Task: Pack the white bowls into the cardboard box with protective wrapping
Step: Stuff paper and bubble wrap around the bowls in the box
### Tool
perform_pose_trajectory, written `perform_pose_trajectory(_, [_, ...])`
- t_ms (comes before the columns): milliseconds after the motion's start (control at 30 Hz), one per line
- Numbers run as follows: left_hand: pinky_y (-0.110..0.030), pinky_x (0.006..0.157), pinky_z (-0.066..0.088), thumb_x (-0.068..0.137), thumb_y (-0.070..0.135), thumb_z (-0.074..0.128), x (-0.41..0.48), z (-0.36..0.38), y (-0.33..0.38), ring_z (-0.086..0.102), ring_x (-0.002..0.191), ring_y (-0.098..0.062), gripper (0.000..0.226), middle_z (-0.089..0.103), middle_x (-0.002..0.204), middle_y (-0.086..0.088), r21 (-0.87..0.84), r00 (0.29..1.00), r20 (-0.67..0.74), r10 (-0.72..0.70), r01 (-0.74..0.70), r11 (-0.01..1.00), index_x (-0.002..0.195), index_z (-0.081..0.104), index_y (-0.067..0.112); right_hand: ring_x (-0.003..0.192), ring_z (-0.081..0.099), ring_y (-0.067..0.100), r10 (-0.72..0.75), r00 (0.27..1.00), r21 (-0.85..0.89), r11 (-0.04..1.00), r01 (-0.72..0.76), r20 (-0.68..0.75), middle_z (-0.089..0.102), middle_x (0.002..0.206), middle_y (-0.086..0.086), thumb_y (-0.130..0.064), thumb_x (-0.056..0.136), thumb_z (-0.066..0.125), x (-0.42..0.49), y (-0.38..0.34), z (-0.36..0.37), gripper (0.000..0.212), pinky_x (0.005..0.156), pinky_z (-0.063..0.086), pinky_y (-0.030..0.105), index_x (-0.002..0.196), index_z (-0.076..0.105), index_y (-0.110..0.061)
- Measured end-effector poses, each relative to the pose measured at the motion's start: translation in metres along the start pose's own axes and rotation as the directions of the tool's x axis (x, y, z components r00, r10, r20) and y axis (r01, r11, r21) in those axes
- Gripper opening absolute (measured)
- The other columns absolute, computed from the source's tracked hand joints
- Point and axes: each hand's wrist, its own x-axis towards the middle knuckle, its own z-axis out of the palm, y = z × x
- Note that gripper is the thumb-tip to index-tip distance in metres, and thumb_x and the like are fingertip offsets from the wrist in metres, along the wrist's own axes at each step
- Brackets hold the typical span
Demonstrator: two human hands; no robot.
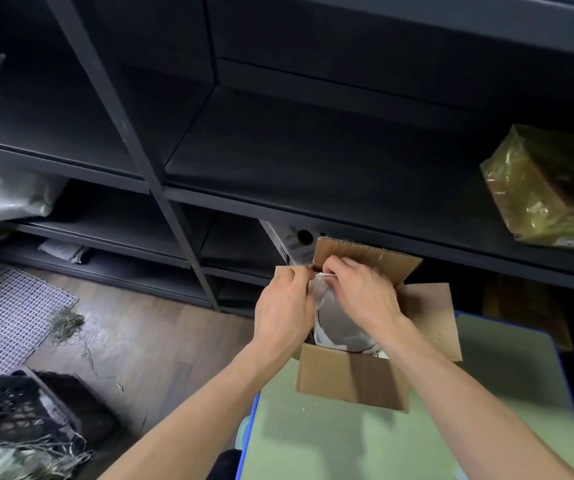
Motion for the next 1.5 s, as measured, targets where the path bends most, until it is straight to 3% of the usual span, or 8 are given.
perform_pose_trajectory(100, [-0.028, 0.058, 0.035, 0.095, 0.031, 0.048, 0.003, 0.005, -0.001, 0.058, 0.079, -0.023, 0.019, 0.06, 0.095, -0.001, 0.091, 0.999, -0.007, 0.045, -0.044, 0.995, 0.101, 0.062, 0.019, 0.081, 0.065, 0.019, -0.005, 0.999, -0.116, 0.993, 0.001, -0.036, 0.065, 0.083, -0.006, -0.026, 0.094, 0.062, -0.003, -0.005, 0.005, 0.008, 0.049, 0.033, 0.027, 0.091, 0.054, -0.026])
perform_pose_trajectory(233, [-0.033, 0.051, 0.041, 0.091, 0.032, 0.039, 0.003, 0.005, 0.006, 0.058, 0.069, -0.026, 0.035, 0.063, 0.081, -0.004, 0.169, 0.988, -0.065, 0.138, -0.125, 0.978, 0.085, 0.068, 0.014, 0.093, 0.053, 0.021, -0.047, 0.992, -0.115, 0.993, 0.034, -0.115, 0.058, 0.099, -0.001, -0.019, 0.092, 0.065, -0.01, -0.005, 0.012, 0.014, 0.049, 0.051, 0.032, 0.103, 0.058, -0.023])
perform_pose_trajectory(467, [-0.033, 0.055, 0.041, 0.093, 0.025, 0.06, -0.002, 0.007, 0.001, 0.057, 0.071, -0.025, 0.016, 0.063, 0.087, -0.004, 0.201, 0.982, -0.025, 0.186, -0.178, 0.963, 0.088, 0.074, 0.016, 0.117, 0.055, 0.017, -0.199, 0.98, 0.025, 0.98, 0.199, -0.023, 0.061, 0.123, -0.006, 0.004, 0.075, 0.066, -0.027, 0.007, 0.013, 0.054, 0.081, 0.057, 0.032, 0.124, 0.063, -0.019])
perform_pose_trajectory(833, [-0.032, 0.069, 0.043, 0.074, 0.012, 0.06, -0.02, -0.006, 0.0, 0.051, 0.084, -0.022, 0.03, 0.061, 0.105, -0.002, 0.38, 0.897, 0.139, 0.42, -0.44, 0.814, 0.103, 0.07, 0.013, 0.129, 0.053, 0.021, -0.193, 0.98, 0.025, 0.981, 0.192, 0.054, 0.058, 0.136, 0.0, -0.007, 0.067, 0.079, -0.033, 0.003, 0.012, 0.059, 0.095, 0.054, 0.037, 0.124, 0.065, -0.013])
perform_pose_trajectory(933, [-0.03, 0.069, 0.04, 0.072, 0.017, 0.065, -0.018, -0.009, 0.006, 0.051, 0.084, -0.022, 0.026, 0.062, 0.095, 0.002, 0.444, 0.89, 0.252, 0.381, -0.456, 0.771, 0.098, 0.07, 0.018, 0.13, 0.054, 0.021, -0.176, 0.981, 0.037, 0.984, 0.173, 0.084, 0.059, 0.138, 0.0, -0.009, 0.066, 0.08, -0.034, 0.002, 0.013, 0.063, 0.101, 0.049, 0.036, 0.127, 0.065, -0.015])
perform_pose_trajectory(1133, [-0.034, 0.086, 0.034, 0.095, 0.013, 0.042, -0.012, -0.015, 0.017, 0.045, 0.114, -0.028, 0.037, 0.055, 0.126, -0.002, 0.451, 0.902, 0.34, 0.266, -0.404, 0.796, 0.13, 0.053, 0.017, 0.132, 0.051, 0.022, -0.174, 0.977, 0.043, 0.984, 0.17, 0.126, 0.055, 0.142, 0.0, -0.007, 0.069, 0.077, -0.034, 0.002, 0.009, 0.07, 0.111, 0.04, 0.036, 0.136, 0.058, -0.017])
perform_pose_trajectory(1333, [-0.033, 0.083, 0.036, 0.094, 0.012, 0.044, -0.022, -0.015, 0.012, 0.048, 0.109, -0.026, 0.052, 0.052, 0.128, -0.002, 0.442, 0.908, 0.334, 0.253, -0.388, 0.809, 0.146, 0.038, 0.016, 0.125, 0.055, 0.023, -0.149, 0.983, 0.069, 0.987, 0.142, 0.106, 0.059, 0.133, -0.001, 0.001, 0.069, 0.069, -0.039, 0.007, 0.011, 0.066, 0.104, 0.047, 0.036, 0.132, 0.059, -0.019])
perform_pose_trajectory(1500, [-0.032, 0.077, 0.035, 0.094, 0.011, 0.048, -0.009, -0.016, 0.024, 0.064, 0.096, -0.025, 0.04, 0.058, 0.115, -0.003, 0.477, 0.905, 0.376, 0.197, -0.371, 0.797, 0.133, 0.05, 0.015, 0.128, 0.05, 0.022, -0.124, 0.978, 0.068, 0.991, 0.114, 0.171, 0.053, 0.138, -0.003, -0.013, 0.067, 0.082, -0.036, 0.0, 0.005, 0.073, 0.105, 0.045, 0.035, 0.134, 0.054, -0.021])
